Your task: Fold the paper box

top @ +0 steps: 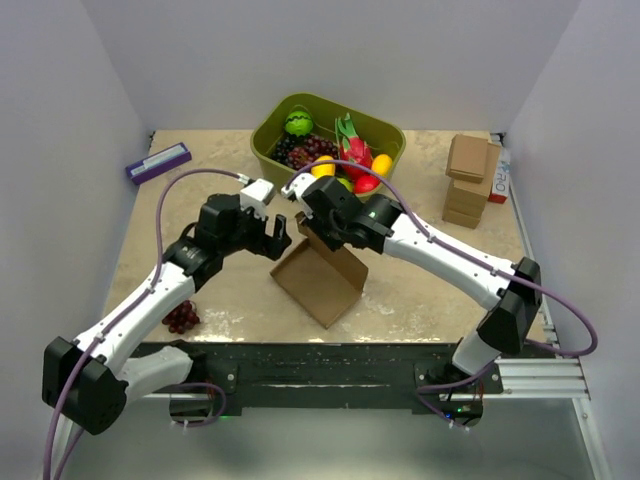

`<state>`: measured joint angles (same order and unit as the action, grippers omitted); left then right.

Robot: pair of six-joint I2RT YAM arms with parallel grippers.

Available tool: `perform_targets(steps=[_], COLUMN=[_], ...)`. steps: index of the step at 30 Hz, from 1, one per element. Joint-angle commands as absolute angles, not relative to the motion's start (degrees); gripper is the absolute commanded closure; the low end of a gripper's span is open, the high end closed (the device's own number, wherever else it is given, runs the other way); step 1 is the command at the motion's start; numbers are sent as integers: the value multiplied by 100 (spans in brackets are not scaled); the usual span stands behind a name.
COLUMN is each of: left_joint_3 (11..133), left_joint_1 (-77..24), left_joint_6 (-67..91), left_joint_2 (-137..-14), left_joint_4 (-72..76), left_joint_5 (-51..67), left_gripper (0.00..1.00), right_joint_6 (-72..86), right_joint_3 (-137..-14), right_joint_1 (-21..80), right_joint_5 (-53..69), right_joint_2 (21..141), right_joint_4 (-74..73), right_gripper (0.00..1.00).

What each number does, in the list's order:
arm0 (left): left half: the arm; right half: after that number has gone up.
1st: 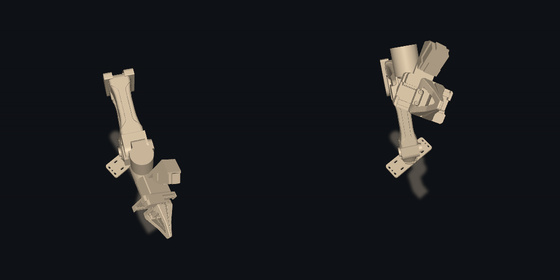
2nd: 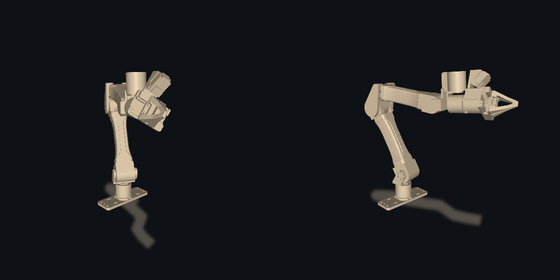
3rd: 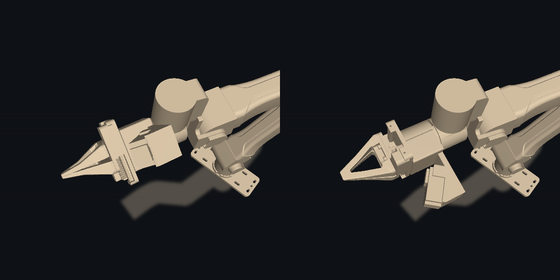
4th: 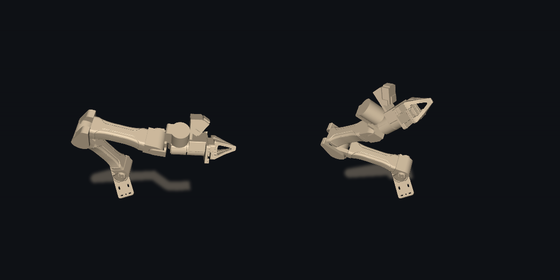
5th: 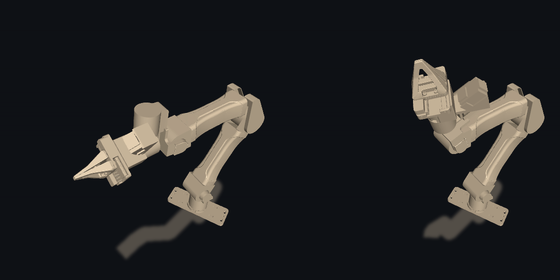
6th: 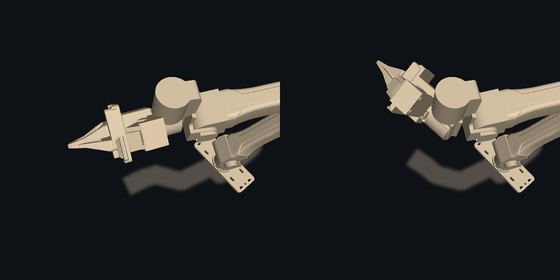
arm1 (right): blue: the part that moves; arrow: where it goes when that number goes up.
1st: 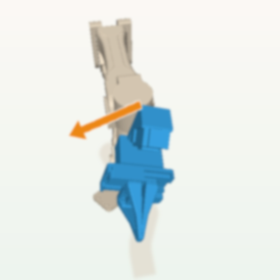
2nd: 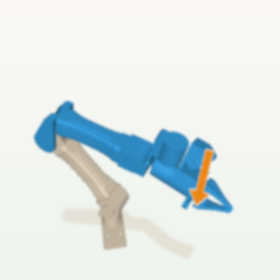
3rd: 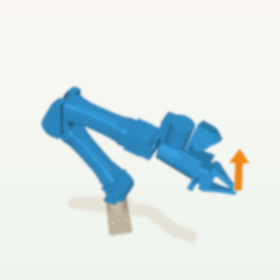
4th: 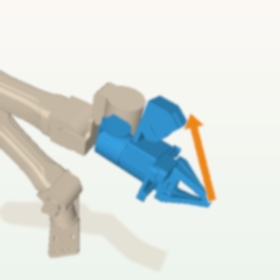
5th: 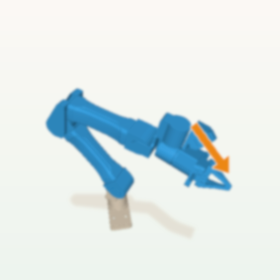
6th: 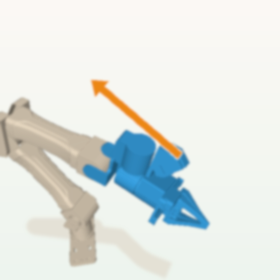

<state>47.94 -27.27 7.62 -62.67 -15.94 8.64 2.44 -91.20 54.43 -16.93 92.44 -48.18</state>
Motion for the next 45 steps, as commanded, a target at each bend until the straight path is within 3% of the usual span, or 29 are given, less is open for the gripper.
perform_targets(steps=[1, 8, 9, 10, 12, 22, 25, 29, 33, 41, 45], left_joint_3=[4737, 4667, 4658, 4658, 4641, 4579, 4579, 4737, 5176, 5080, 5027], left_joint_1=[-2611, -2584, -2584, -2584, -2575, -2198, -2039, -1899, -1872, -1819, -1819], left_joint_6=[580, 431, 413, 404, 387, 623, 791, 958, 1133, 1134, 1134], left_joint_2=[-6082, -6021, -6021, -6021, -5994, -6055, -6143, -6293, -6530, -6837, -6899], left_joint_4=[-1178, -1064, -1037, -1028, -1002, -677, -449, -246, -123, 361, 387], left_joint_5=[1397, 1889, 1933, 1960, 1978, 2100, 2373, 2443, 2364, 2461, 2540], left_gripper=[9, 9, 9, 9, 9, 8, 9, 9, 10, 10, 10], right_joint_6=[-1703, -2513, -2557, -2558, -2514, -530, 779, 1941, 2522, 2461, 2479], right_joint_3=[-9352, -9387, -9387, -9369, -9351, -8219, -7648, -6155, -4880, -4237, -4087], right_joint_1=[5432, 5019, 4966, 4879, 4782, 4350, 4342, 4359, 4377, 4394, 4395], right_joint_5=[-1425, -626, -563, -536, -536, -1333, -1538, -1827, -2021, -1942, -2083], right_joint_2=[9246, 9316, 9299, 9290, 9264, 7596, 6998, 6216, 5346, 5677, 6020], right_joint_4=[-4333, -4263, -4237, -4184, -4070, -2453, -2347, -2040, -1521, -1073, -722], right_gripper=[100, 98, 86, 66, 48, 30, 31, 44, 41, 40, 48])
